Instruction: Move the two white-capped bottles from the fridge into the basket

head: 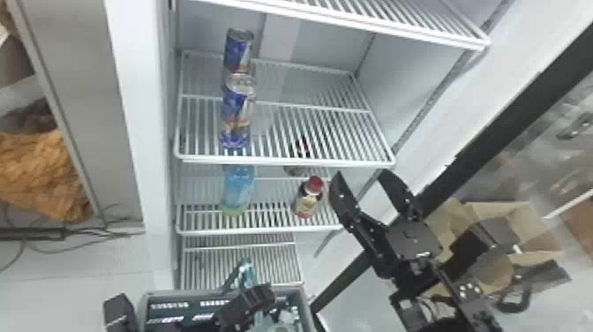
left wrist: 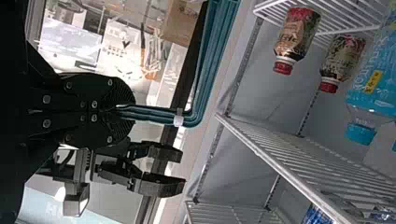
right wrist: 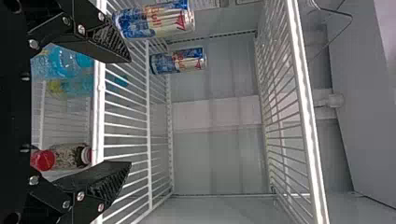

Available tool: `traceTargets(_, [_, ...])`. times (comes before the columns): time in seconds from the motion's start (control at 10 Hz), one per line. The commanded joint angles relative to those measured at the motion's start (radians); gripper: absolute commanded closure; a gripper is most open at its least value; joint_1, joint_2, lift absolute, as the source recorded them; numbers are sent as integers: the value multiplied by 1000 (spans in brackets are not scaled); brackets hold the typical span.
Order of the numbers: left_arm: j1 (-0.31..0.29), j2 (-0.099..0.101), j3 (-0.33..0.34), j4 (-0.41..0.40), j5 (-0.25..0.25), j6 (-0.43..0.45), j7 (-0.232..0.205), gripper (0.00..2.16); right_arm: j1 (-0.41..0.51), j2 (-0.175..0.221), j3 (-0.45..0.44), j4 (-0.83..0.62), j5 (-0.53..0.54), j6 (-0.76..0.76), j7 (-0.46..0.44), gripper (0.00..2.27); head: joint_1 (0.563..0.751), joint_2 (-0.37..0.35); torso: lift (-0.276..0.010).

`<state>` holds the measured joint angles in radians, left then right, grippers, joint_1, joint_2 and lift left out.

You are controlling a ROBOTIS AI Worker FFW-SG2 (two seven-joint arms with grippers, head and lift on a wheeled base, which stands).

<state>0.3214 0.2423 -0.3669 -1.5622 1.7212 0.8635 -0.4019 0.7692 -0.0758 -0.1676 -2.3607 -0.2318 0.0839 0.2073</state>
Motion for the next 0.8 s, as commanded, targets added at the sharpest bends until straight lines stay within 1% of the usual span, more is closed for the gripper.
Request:
traceTargets(0.0, [0,0,0,0,0,0,0,1161,-16,-1,4,43,8,-52,3,297,695,-350,0])
traceTargets(0.7, [-2,0,0,0,0,0,0,1161,-18,-2,10,50,6,-64,4,298,695,-350,0])
